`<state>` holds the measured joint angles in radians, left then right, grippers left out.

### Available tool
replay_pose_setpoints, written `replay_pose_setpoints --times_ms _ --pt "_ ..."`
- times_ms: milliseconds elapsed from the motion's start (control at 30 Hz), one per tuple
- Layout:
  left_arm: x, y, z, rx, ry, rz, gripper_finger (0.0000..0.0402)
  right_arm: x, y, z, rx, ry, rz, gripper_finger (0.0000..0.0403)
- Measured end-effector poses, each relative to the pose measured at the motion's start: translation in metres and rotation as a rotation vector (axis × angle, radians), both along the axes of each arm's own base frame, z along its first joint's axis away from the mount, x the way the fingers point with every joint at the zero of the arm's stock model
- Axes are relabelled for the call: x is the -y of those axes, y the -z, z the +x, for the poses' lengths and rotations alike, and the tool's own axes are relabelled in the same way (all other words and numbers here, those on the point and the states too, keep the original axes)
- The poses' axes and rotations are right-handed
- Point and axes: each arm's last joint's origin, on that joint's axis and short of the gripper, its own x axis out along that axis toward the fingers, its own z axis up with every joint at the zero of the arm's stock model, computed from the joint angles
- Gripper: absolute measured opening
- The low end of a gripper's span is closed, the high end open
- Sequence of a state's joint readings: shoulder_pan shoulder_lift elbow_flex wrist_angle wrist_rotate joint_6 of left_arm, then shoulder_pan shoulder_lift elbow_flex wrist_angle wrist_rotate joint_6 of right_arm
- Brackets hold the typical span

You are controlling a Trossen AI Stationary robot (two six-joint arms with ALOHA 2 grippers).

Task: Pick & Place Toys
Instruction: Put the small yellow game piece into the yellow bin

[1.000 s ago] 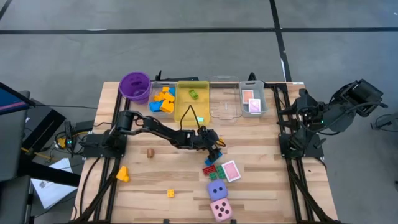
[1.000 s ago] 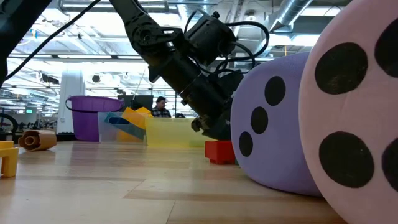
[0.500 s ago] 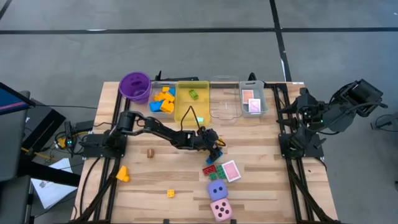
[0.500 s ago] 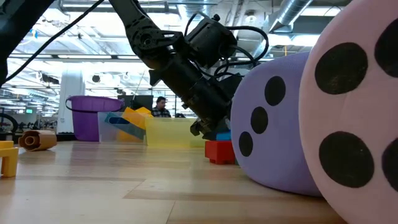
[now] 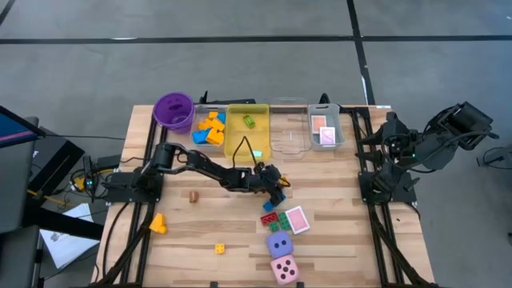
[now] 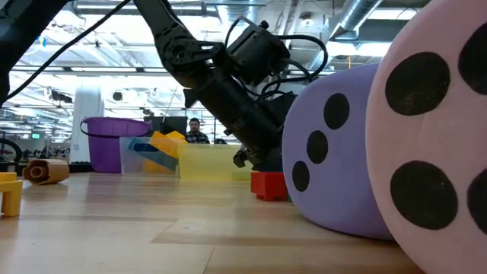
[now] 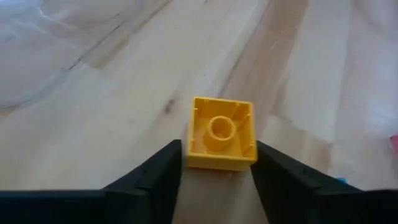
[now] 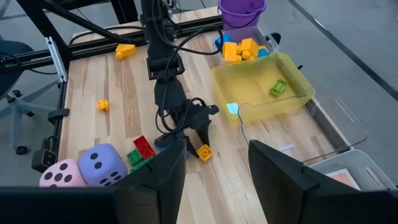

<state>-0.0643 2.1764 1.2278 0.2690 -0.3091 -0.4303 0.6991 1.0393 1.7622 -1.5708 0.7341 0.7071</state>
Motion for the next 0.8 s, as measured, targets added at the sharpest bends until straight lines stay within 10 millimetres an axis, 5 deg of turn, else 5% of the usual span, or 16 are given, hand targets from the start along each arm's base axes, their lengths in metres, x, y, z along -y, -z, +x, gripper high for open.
replay_pose_setpoints --times_ms 200,467,800 --pt "0.001 -0.012 0.008 0.155 0.009 -0.015 0.0128 0.0 0.0 0.0 0.0 0.0 0.0 0.0168" --pt "-0.001 -0.048 0.02 0.54 -0.01 -0.027 0.0147 0.0 0.0 0.0 0.0 0.0 0.0 0.0168" --pt "-0.048 -0.122 0.001 0.587 -0.294 0.21 0.0136 0.0 0.0 0.0 0.0 0.0 0.0 0.0168"
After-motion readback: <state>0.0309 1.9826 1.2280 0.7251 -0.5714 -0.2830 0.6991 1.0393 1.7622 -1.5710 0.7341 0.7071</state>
